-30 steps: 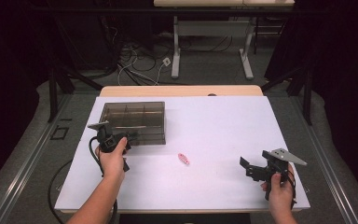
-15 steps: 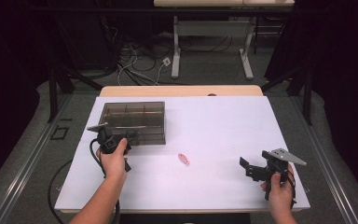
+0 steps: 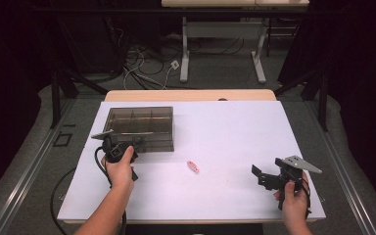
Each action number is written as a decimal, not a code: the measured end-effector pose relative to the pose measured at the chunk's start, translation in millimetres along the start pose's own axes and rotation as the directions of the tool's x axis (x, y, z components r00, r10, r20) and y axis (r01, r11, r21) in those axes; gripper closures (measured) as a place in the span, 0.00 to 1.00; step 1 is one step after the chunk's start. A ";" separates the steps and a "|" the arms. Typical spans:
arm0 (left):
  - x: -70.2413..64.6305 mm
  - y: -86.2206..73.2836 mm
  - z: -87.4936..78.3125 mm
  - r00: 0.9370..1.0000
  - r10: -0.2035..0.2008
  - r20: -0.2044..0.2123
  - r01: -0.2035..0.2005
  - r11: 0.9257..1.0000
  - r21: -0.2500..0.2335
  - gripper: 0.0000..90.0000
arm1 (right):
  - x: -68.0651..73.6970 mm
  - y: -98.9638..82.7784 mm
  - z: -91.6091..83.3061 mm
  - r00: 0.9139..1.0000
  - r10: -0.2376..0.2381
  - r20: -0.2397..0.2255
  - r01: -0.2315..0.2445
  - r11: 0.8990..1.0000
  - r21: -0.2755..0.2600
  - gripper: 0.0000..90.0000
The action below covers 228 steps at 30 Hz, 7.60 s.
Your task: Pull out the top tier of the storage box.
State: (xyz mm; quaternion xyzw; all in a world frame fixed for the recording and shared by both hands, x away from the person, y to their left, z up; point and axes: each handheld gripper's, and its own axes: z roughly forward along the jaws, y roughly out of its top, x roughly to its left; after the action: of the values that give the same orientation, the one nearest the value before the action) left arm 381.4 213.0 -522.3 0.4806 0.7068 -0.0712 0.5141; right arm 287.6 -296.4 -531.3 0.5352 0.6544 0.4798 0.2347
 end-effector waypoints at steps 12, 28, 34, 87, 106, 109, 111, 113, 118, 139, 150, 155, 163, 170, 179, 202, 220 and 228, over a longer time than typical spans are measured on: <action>0.5 -2.8 -3.3 1.000 0.011 0.000 -0.011 1.000 0.002 0.91 | -0.3 0.0 -0.1 1.000 -0.003 0.001 0.003 1.000 -0.001 0.01; 2.2 -9.7 -10.5 1.000 0.014 0.012 -0.014 1.000 0.012 0.91 | 0.1 -0.2 -0.2 1.000 -0.002 0.001 0.002 1.000 0.000 0.01; 2.9 -12.2 -13.5 1.000 0.015 0.017 -0.015 1.000 0.017 0.91 | 0.6 -0.1 -0.1 1.000 0.000 0.003 0.000 1.000 0.007 0.01; 8.3 -21.6 -30.1 0.999 0.001 0.039 -0.003 0.998 0.055 0.83 | 1.7 -1.3 1.7 1.000 0.008 -0.001 -0.008 1.000 0.009 0.01; 11.0 -20.4 -50.5 0.998 0.059 0.027 -0.061 0.995 0.077 0.70 | 1.4 -1.8 1.8 1.000 0.006 0.003 -0.006 1.000 0.016 0.01; 12.1 -19.3 -53.4 0.998 0.062 0.022 -0.063 0.995 0.077 0.68 | 0.9 -1.6 1.8 1.000 -0.005 0.004 0.005 1.000 0.014 0.01; 12.9 -18.8 -55.3 0.998 0.064 0.021 -0.066 0.996 0.067 0.67 | 2.0 -1.7 1.8 1.000 0.010 0.003 -0.010 1.000 0.015 0.01; 13.4 -18.1 -58.5 0.997 0.074 0.014 -0.075 0.995 0.073 0.66 | 1.8 -1.6 1.7 1.000 0.011 0.003 -0.011 1.000 0.013 0.01; 11.8 -17.1 -64.6 0.995 0.097 0.012 -0.097 0.994 0.057 0.63 | 1.8 -1.7 1.9 1.000 0.011 0.003 -0.011 1.000 0.014 0.01; -9.1 -7.3 -74.5 0.920 0.370 -0.132 -0.370 0.929 0.023 0.45 | 1.0 -1.9 2.1 1.000 -0.006 0.006 0.006 1.000 0.015 0.01; -15.4 9.5 -79.5 0.818 0.533 -0.217 -0.548 0.837 -0.009 0.39 | 0.7 -1.9 2.1 1.000 -0.009 0.005 0.009 1.000 0.016 0.01; -17.1 17.9 -81.3 0.774 0.575 -0.266 -0.598 0.801 -0.010 0.38 | 0.4 -2.1 2.1 1.000 -0.009 0.011 0.009 1.000 0.020 0.01; -18.0 33.4 -85.2 0.741 0.608 -0.284 -0.631 0.775 0.013 0.46 | 1.6 -2.5 3.0 1.000 0.003 0.007 -0.003 1.000 0.017 0.01; -15.3 47.1 -85.5 0.713 0.634 -0.298 -0.647 0.759 0.068 0.54 | 1.3 -2.7 3.3 1.000 0.000 0.006 0.000 1.000 0.021 0.01; -13.4 56.4 -83.2 0.667 0.655 -0.355 -0.652 0.744 0.146 0.63 | 0.9 -3.0 3.8 1.000 -0.004 0.001 0.004 1.000 0.021 0.02; -5.2 67.0 -76.7 0.699 0.608 -0.377 -0.570 0.792 0.220 0.80 | 1.0 -3.5 4.3 1.000 0.003 -0.002 -0.003 0.999 0.034 0.02; -6.5 72.2 -67.9 0.691 0.603 -0.399 -0.523 0.798 0.300 0.90 | 0.2 -3.9 5.0 1.000 0.013 -0.003 -0.013 1.000 0.028 0.02; -8.6 71.6 -65.9 0.679 0.598 -0.427 -0.511 0.802 0.309 0.96 | -0.7 -4.1 5.7 1.000 0.009 -0.006 -0.008 0.999 0.040 0.02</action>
State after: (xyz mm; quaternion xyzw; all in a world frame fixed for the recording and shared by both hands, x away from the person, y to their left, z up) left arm 392.0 284.8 -456.8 0.7143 0.6274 0.1586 0.2665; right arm 290.5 -294.8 -537.5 0.5411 0.6622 0.4693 0.2199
